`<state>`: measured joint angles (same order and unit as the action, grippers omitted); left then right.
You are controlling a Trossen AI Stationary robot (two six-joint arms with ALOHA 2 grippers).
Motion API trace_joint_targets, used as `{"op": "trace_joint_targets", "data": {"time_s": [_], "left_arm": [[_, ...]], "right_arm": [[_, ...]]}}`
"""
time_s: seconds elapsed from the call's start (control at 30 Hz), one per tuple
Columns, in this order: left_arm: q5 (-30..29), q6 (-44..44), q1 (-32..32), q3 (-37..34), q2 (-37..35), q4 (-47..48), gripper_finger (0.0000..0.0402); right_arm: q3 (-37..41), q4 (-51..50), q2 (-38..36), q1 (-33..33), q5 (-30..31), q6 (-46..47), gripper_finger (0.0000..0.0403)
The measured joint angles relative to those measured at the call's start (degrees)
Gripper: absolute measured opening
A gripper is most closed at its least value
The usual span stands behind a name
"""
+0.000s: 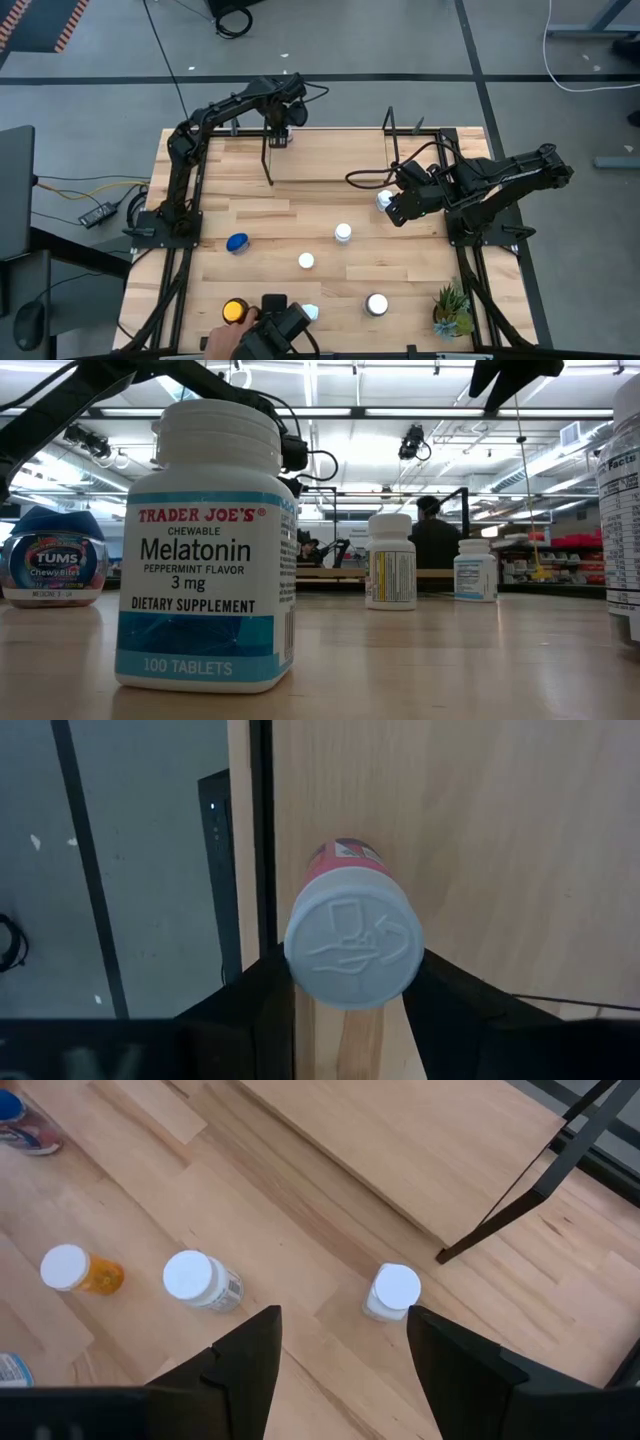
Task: Pick and place medicine bottles onto shelf by color
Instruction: Put the pink pill bottle on the shelf
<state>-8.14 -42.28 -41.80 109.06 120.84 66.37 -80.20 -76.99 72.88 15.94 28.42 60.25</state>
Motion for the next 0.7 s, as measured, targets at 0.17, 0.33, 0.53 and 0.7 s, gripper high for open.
{"op": "trace_joint_targets", "data": {"time_s": [0.17,0.33,0.53,0.7], "left_arm": [[-0.13,0.05,-0.02,0.00,0.00,-0.01,0.0200],[-0.11,0.07,-0.02,0.00,0.00,-0.15,0.0219],[-0.13,0.19,-0.02,0.00,0.00,-0.14,0.0222],[-0.16,2.85,0.04,0.66,-0.04,0.20,0.0229]], "right_arm": [[0.00,0.02,0.02,0.00,-0.02,0.00,0.0224],[0.00,0.00,0.00,0.00,-0.02,0.00,0.0224],[0.00,0.02,0.01,0.00,-0.02,0.00,0.0224],[0.00,0.02,0.00,0.00,-0.02,0.00,0.0224]]}}
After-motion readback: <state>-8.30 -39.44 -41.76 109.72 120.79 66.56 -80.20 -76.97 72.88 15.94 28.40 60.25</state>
